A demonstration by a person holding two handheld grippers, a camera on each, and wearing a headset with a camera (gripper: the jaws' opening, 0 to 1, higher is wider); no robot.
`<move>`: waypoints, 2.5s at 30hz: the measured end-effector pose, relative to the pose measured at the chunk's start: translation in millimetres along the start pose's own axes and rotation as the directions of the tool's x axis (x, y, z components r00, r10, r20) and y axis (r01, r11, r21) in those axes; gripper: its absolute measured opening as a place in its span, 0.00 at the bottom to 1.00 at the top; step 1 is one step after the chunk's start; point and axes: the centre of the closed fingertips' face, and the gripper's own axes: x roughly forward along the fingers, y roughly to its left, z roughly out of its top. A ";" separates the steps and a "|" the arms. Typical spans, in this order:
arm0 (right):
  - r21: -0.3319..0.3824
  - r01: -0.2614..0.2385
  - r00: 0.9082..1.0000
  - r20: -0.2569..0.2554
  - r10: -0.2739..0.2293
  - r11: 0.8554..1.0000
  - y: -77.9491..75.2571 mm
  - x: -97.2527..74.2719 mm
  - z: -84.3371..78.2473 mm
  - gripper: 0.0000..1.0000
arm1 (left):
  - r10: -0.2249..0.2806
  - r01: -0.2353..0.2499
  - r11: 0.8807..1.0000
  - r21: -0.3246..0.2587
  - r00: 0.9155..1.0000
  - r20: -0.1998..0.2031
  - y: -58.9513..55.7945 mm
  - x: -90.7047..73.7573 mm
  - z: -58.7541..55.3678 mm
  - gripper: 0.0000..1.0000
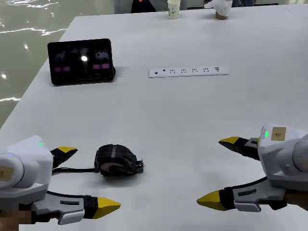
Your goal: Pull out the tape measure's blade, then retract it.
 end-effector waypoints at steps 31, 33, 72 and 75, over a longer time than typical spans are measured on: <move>-0.171 -0.172 0.985 -0.028 0.170 0.970 0.6 70.3 20.2 0.53 | -0.107 0.117 0.983 0.145 0.992 -0.073 22.0 26.5 0.3 0.71; -0.180 -0.186 0.983 -0.032 0.183 0.966 1.7 75.0 20.5 0.50 | -0.115 0.127 0.979 0.158 0.990 -0.081 23.5 28.3 0.8 0.68; -0.304 -0.355 0.934 -0.163 0.318 0.884 21.4 153.0 22.8 0.18 | -0.256 0.355 0.870 0.342 0.918 -0.302 32.7 47.3 -10.5 0.32; -0.301 -0.356 0.933 -0.167 0.319 0.885 22.0 156.1 22.2 0.17 | -0.261 0.365 0.863 0.350 0.914 -0.309 31.8 48.5 -11.5 0.30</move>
